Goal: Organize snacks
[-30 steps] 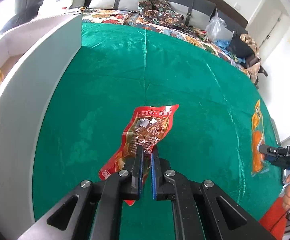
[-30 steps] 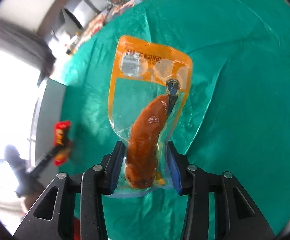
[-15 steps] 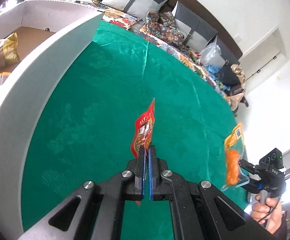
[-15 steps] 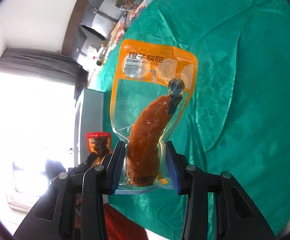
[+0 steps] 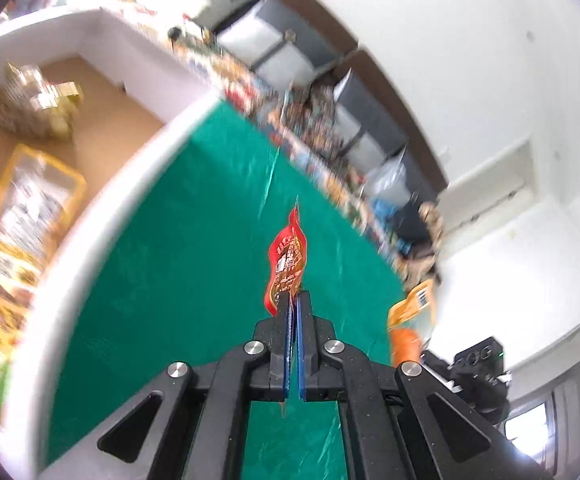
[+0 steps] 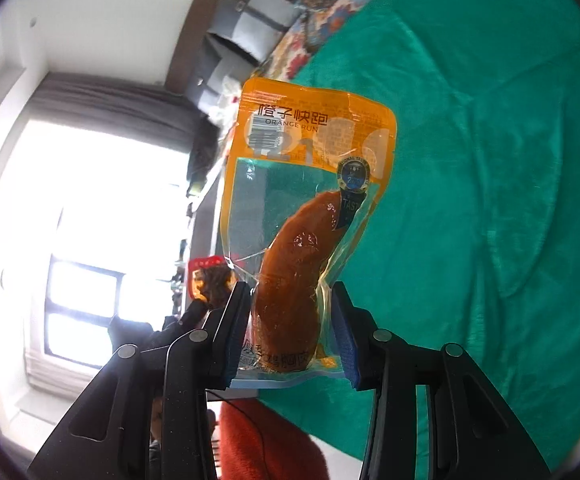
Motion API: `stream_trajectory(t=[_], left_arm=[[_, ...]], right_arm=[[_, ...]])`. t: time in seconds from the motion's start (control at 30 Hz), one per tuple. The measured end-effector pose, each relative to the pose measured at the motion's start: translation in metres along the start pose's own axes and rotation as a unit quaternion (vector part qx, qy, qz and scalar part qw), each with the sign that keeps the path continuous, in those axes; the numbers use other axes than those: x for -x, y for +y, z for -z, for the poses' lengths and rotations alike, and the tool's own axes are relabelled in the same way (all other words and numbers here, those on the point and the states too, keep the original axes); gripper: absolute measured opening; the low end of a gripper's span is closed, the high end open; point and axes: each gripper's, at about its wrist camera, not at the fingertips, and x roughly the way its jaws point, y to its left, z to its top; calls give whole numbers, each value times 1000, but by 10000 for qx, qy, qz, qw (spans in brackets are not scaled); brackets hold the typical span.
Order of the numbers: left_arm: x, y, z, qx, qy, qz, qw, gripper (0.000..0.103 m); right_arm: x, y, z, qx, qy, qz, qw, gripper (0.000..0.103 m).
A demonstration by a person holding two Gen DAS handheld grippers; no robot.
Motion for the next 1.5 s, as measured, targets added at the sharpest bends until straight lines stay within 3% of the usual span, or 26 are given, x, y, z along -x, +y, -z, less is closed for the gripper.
stream_trajectory(t=[0.17, 0.3, 0.43, 0.5, 0.53, 0.57, 0.63, 0.77, 0.9, 0.93, 0.97, 1.0, 1.03, 1.13, 1.2, 1.4, 1.5], left_arm=[[75, 24, -41, -12, -610, -333, 9976, 0], [119, 61, -59, -116, -820, -1271, 9884, 0], [131, 100, -63, -177, -715, -2204, 9726, 0], [131, 112, -59, -257, -592, -2709, 9605, 12], [129, 117, -55, -290, -532, -2879, 9557, 37], [129, 119, -51, -315, -516, -3045, 9506, 73], [137, 119, -42, -460, -743, -3302, 9399, 95], [147, 97, -29, -1104, -1046, -4007, 9035, 99], [144, 67, -15, -1903, -1283, -5029, 8333, 103], [144, 62, -11, -1942, -1317, -5241, 8187, 103], [145, 57, -10, -1870, -1351, -5404, 8092, 103], [146, 56, -10, -1760, -1371, -5462, 8074, 103], [148, 57, -9, -1649, -1418, -5428, 8112, 103], [157, 55, -3, -1268, -1516, -5026, 8416, 103], [160, 56, 1, -1079, -1479, -4936, 8502, 103], [157, 57, 0, -1094, -1240, -5032, 8482, 103], [158, 56, 2, -1206, -1234, -5139, 8403, 103]], right_arm=[[-48, 74, 3, 499, 415, -404, 9971, 42], [-114, 148, 21, 1015, 996, -750, 9870, 42], [-194, 219, 55, 1767, 1541, -661, 9699, 43], [-232, 237, 71, 2001, 1751, -537, 9625, 46], [-251, 242, 81, 2101, 1824, -400, 9597, 49], [-267, 245, 88, 2189, 1892, -250, 9569, 58], [-292, 246, 94, 2280, 2019, 103, 9524, 72], [-295, 246, 91, 2409, 1818, 305, 9529, 72], [-272, 251, 80, 3045, 1357, 898, 9385, 72], [-266, 251, 78, 3221, 1254, 1055, 9324, 72], [-262, 251, 80, 3376, 1174, 1186, 9264, 72], [-257, 250, 85, 3531, 1101, 1313, 9198, 72], [-256, 248, 89, 3676, 1040, 1435, 9129, 72], [-253, 247, 103, 3996, 938, 1673, 8964, 73], [-251, 248, 114, 4209, 885, 1813, 8844, 73], [-252, 262, 137, 4650, 752, 2087, 8570, 76], [-253, 268, 144, 4736, 758, 2085, 8523, 76]])
